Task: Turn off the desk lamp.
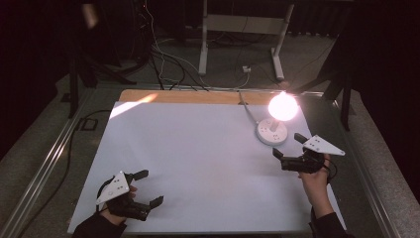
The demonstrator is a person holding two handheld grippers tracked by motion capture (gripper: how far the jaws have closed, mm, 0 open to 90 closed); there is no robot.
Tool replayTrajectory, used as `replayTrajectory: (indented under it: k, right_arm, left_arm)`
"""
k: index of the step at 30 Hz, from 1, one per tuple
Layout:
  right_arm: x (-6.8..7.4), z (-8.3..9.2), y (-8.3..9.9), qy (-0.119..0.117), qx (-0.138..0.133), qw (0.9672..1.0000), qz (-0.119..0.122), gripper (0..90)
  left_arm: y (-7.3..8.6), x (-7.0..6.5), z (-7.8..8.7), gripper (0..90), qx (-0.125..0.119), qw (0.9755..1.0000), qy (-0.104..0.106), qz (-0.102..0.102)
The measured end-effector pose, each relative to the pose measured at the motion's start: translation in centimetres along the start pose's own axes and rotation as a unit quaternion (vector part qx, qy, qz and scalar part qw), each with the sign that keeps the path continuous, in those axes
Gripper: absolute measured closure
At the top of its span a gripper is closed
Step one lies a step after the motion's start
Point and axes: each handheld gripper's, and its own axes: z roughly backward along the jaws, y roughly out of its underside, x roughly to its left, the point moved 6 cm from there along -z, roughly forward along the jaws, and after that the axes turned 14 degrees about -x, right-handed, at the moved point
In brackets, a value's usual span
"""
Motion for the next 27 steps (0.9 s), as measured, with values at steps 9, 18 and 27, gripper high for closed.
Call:
replayTrajectory:
  k: [9,18,27]
  right_arm:
    - [-3.0,-2.5,0.3,0.034,0.038,0.9987,-0.005,8.2]
    - [-4.9,-3.6,1.4,0.116,0.04,0.9924,-0.006,16.2]
    - [-7.1,-4.4,2.6,0.14,0.045,0.9882,-0.043,63.5]
  left_arm:
    - [0.0,-0.1,0.0,0.7,0.002,1.0,0.001,-0.004]
    - [-0.1,-0.1,0.1,0.7,-0.001,1.0,0.002,-0.001]
    - [0.0,-0.1,0.0,0.7,-0.001,1.0,0.002,0.001]
